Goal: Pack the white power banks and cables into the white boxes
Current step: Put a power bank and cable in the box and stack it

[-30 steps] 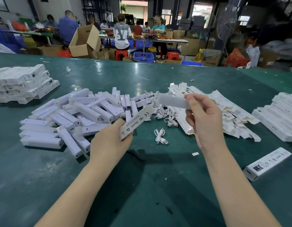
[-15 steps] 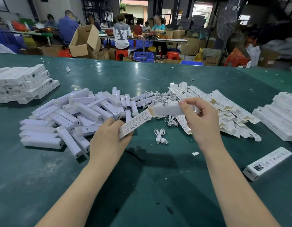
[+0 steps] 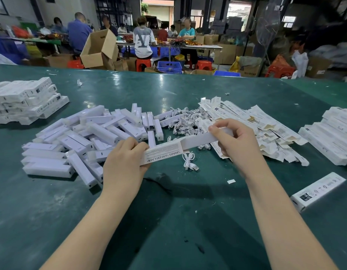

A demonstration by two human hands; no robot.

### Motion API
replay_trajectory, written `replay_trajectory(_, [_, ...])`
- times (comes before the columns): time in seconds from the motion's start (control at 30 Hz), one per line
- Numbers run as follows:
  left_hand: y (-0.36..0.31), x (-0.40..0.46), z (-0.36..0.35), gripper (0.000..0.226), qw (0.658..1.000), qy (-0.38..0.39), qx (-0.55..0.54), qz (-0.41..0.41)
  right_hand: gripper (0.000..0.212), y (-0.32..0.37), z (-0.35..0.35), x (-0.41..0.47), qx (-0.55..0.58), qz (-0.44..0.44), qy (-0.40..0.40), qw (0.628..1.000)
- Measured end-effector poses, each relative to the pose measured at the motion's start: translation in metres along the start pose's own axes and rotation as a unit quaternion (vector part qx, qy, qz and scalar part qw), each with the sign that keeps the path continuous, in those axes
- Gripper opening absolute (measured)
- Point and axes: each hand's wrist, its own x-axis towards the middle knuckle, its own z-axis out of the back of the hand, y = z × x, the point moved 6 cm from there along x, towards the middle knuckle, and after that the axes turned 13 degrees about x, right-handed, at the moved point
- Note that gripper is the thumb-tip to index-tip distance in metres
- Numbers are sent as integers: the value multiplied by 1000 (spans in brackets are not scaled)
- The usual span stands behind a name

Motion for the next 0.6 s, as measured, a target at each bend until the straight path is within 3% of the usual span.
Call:
replay_trajectory(0.17, [0, 0, 3, 36, 999, -10, 29, 15, 12, -2, -4, -2, 103, -52, 7, 993])
replay_trajectory(0.37, [3, -3, 2, 28, 998, -5, 4, 66, 12, 9, -11, -7, 78, 3, 54, 995])
replay_trajectory(0.47, [-2, -3, 0, 29, 998, -4, -25, 51, 10, 12, -15, -9, 67, 20, 62, 996])
replay_trajectory(0.6, [-8, -4, -4, 36, 998, 24, -39, 53, 37, 5, -27, -13, 86, 21, 35, 995])
